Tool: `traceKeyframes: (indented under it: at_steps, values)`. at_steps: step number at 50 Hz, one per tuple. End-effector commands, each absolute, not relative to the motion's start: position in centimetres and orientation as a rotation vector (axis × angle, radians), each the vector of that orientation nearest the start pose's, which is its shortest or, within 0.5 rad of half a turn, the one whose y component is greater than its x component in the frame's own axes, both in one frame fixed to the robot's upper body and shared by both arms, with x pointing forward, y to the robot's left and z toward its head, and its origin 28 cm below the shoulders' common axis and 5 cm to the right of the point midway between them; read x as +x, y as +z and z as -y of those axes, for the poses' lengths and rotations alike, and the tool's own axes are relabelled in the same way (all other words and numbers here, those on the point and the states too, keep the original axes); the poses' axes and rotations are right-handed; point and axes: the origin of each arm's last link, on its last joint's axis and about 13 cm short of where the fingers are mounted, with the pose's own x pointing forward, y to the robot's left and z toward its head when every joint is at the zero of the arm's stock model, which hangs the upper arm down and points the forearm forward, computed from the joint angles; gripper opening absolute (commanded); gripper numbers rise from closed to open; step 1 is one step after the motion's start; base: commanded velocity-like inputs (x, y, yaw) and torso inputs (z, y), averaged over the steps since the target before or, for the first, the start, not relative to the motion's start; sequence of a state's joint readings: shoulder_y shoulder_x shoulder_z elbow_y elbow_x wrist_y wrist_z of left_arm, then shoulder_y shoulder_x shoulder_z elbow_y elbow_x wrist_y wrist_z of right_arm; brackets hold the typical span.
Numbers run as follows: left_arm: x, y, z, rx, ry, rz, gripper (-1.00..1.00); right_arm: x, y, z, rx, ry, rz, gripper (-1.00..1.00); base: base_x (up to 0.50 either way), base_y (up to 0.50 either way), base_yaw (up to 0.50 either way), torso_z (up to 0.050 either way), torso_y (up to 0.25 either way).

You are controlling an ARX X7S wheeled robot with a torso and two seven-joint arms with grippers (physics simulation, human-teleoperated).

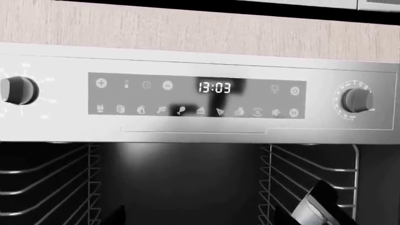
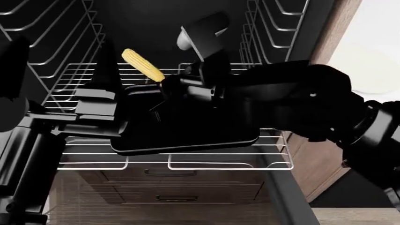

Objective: Pick the corn from the oven and place it on the plate on the counter.

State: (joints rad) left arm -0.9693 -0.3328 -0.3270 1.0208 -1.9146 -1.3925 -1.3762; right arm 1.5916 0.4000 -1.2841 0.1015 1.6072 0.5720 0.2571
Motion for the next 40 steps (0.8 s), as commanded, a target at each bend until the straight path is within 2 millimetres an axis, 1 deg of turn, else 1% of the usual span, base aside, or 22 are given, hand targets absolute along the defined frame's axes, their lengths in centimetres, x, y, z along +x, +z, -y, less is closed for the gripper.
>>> traceKeyframes:
  at_steps: [1,8,12,18,24,34,40]
  values:
    - [14.4,28.1,-20.3,-0.033,-0.101,0.476,1.0,29.2,30.2,2.7,-0.136,0.826,-0.171,-1.0,0.0,0.0,0.0,0.0,0.0]
    - [14.5,28.1,-20.5,-0.032,-0.089,0.482,1.0,28.0,30.9,3.1,-0.127,0.824,-0.142,-1.0,0.0,0.0,0.0,0.0,0.0]
    - [14.4,28.2,-20.7,-0.041,-0.081,0.489,1.0,27.0,31.2,3.5,-0.116,0.81,-0.12,-1.0,0.0,0.0,0.0,0.0,0.0]
    - [14.5,28.3,-20.7,-0.045,-0.08,0.491,1.0,26.1,31.7,4.1,-0.117,0.79,-0.101,-1.0,0.0,0.0,0.0,0.0,0.0]
    - [14.4,28.2,-20.8,-0.052,-0.077,0.496,1.0,25.7,31.6,4.6,-0.09,0.767,-0.093,-1.0,0.0,0.0,0.0,0.0,0.0]
    - [14.4,28.3,-21.0,-0.072,-0.07,0.506,1.0,25.7,31.0,5.0,-0.065,0.75,-0.105,-1.0,0.0,0.0,0.0,0.0,0.0]
    - [14.4,28.2,-20.9,-0.074,-0.07,0.505,1.0,25.0,31.2,5.2,-0.065,0.756,-0.09,-1.0,0.0,0.0,0.0,0.0,0.0]
